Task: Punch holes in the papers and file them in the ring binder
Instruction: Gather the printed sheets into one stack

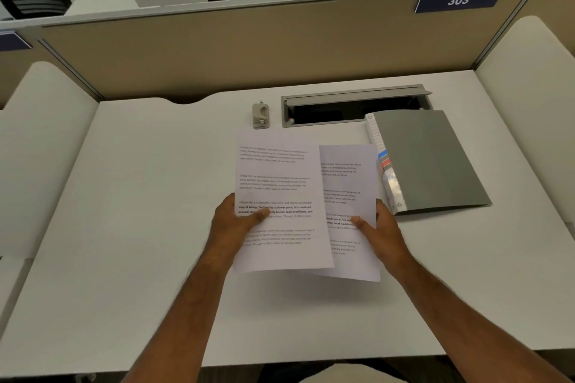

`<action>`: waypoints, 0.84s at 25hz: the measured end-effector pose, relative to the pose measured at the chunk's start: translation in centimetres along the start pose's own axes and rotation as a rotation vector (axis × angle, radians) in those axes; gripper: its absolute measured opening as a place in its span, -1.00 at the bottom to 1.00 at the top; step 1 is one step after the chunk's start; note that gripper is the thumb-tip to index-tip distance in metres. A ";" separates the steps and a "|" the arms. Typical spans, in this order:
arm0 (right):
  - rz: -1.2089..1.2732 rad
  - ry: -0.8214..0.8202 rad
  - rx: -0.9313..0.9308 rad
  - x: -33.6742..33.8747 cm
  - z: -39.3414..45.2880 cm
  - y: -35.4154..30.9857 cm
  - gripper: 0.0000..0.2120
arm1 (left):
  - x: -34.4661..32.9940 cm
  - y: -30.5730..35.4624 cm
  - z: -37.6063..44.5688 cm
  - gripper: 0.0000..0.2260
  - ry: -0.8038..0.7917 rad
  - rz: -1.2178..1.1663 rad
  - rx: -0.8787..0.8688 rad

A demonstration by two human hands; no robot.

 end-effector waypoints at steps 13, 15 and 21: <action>0.232 -0.184 -0.041 -4.5 -2.1 -3.9 -0.61 | 0.9 -2.6 -0.7 -0.52 -0.142 -0.067 0.056; 0.213 -0.180 -0.027 -5.0 -2.3 -4.1 -0.61 | 0.9 -3.0 -0.7 -0.51 -0.181 -0.084 0.071; 0.124 -0.197 0.006 -6.7 -3.0 -4.7 -0.63 | 0.2 -2.7 -1.4 -0.59 -0.157 -0.010 0.051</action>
Point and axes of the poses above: each hand's wrist, its own z-axis towards the middle knuckle, its own x-axis out of the back of the hand, y = z × x, the point moved 3 cm from there along z, towards the middle knuckle
